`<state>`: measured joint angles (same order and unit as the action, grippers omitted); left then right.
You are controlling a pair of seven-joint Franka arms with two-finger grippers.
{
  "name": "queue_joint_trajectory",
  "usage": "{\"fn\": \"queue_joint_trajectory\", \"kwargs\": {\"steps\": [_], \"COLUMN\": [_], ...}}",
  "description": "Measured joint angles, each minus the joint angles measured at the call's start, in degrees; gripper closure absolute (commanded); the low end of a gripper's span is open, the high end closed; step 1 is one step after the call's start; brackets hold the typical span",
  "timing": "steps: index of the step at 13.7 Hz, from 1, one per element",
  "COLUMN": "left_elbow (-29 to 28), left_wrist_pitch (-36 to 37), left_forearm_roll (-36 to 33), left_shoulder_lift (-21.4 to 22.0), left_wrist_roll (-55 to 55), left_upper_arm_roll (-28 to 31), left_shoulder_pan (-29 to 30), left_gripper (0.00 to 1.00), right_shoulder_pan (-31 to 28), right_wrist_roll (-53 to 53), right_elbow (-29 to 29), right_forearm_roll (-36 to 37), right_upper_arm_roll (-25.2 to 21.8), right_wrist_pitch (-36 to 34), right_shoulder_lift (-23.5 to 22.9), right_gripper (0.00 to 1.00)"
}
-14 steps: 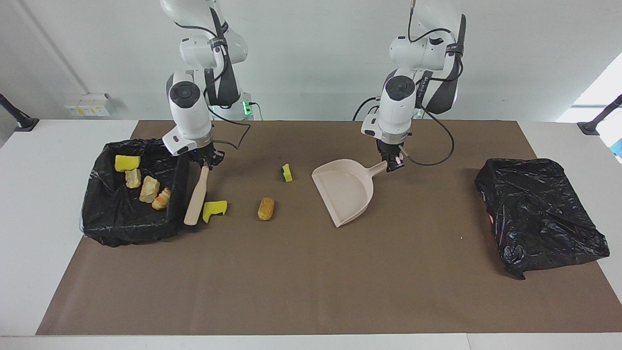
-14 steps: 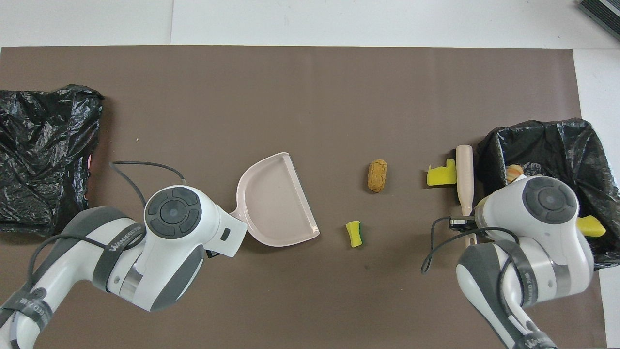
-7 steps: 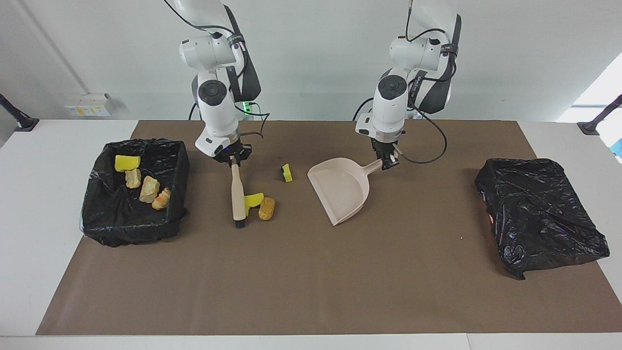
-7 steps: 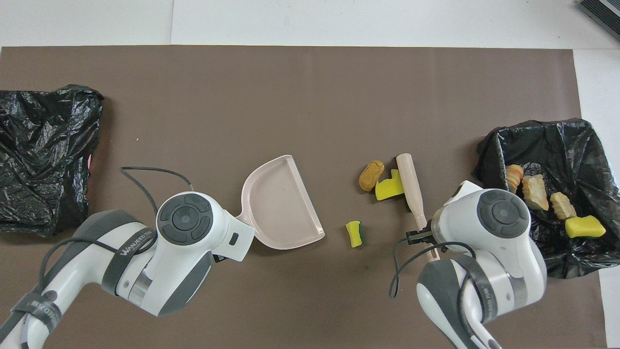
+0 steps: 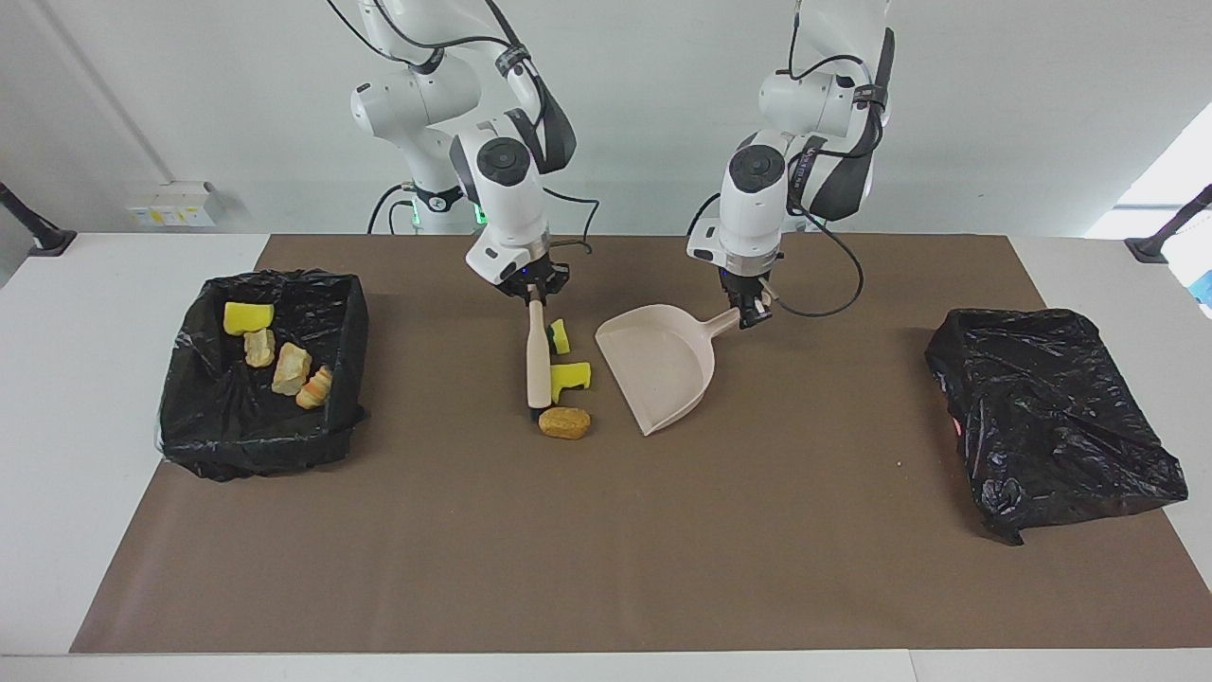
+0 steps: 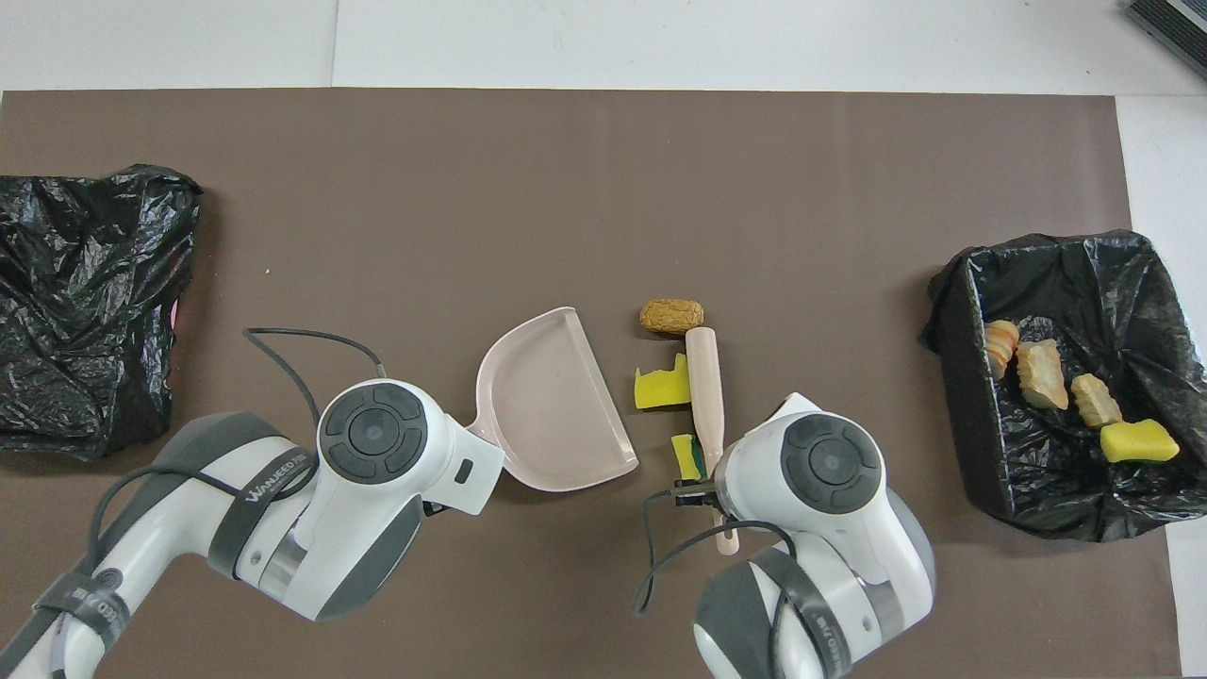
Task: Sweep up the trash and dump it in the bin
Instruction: 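Sweep the sponge and bread pieces toward the dustpan with the right gripper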
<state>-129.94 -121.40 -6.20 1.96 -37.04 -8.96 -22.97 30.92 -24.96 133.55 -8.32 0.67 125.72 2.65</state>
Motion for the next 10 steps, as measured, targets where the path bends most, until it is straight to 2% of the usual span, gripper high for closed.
{"fn": "queue_joint_trajectory", "kwargs": {"steps": [2, 6, 9, 10], "left_elbow": [0.00, -0.01, -0.01, -0.01], "left_wrist_pitch": [0.02, 0.03, 0.03, 0.03], "left_forearm_roll": [0.00, 0.00, 0.00, 0.00], "left_shoulder_lift": [0.00, 0.00, 0.00, 0.00], "left_wrist_roll": [0.02, 0.09, 0.18, 0.20], "left_upper_arm_roll": [0.01, 0.01, 0.01, 0.01], "left_shoulder_pan": [-0.01, -0.01, -0.01, -0.01], "left_gripper": [1.00, 1.00, 1.00, 1.00], "right_shoulder_pan": [3.79, 10.11, 10.83, 10.28], "right_wrist_roll": [-3.31, -9.90, -14.50, -14.72], "right_elbow": [-1.12, -5.31, -10.46, -11.58], "right_forearm_roll": [-3.77, -16.34, -18.06, -18.05], "right_upper_arm_roll": [0.07, 0.19, 0.11, -0.41], "right_wrist_pitch": [3.18, 6.67, 5.90, 3.09], "right_shoulder_lift": [-1.95, -4.64, -6.44, -6.13], "right_gripper": [1.00, 1.00, 1.00, 1.00]}}
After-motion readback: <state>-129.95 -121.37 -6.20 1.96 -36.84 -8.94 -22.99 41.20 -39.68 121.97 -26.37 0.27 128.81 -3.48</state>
